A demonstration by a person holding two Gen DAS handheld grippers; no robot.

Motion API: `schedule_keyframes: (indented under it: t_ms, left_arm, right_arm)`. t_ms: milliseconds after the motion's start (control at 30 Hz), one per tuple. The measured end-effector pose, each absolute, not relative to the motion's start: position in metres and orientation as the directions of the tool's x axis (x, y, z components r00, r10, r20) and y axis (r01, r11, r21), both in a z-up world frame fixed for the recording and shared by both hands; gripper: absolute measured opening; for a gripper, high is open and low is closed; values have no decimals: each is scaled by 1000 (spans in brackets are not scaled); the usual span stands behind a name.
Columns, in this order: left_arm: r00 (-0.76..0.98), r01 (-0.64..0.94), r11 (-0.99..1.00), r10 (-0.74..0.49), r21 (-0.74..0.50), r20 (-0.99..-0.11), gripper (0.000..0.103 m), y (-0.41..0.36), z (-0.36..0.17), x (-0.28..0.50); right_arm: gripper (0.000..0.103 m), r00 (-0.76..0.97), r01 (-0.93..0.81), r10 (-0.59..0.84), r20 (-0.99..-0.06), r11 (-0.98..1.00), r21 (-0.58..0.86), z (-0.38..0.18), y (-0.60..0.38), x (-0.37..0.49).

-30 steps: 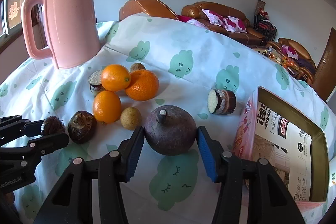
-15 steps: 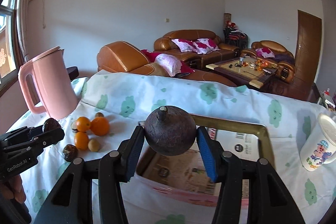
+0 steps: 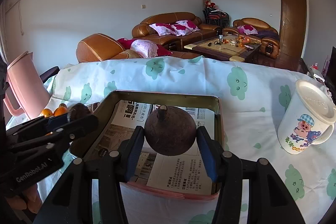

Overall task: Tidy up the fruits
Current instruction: 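Carry both fruits into the pink tin and open both tools to release them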

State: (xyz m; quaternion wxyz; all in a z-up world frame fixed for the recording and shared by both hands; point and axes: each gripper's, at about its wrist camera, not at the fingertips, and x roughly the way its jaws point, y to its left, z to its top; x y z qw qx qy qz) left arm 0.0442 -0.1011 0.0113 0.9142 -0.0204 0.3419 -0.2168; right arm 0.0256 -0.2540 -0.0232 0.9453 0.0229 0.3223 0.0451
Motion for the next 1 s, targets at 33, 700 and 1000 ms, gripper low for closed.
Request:
schedule_keyframes:
  t_ms: [33, 700, 1000]
  left_arm:
    - [674, 378, 910, -397, -171, -623, 36, -106, 9, 46]
    - [689, 330, 941, -292, -72, -663, 43, -118, -16, 50]
    - [801, 283, 958, -214, 39, -559, 98, -115, 4, 25]
  right_arm:
    - [54, 784, -73, 101, -613, 995, 70, -25, -253, 27]
    - [55, 783, -35, 95, -615, 993, 109, -30, -262, 29]
    - [69, 863, 32, 44, -503, 989, 142, -17, -277, 17]
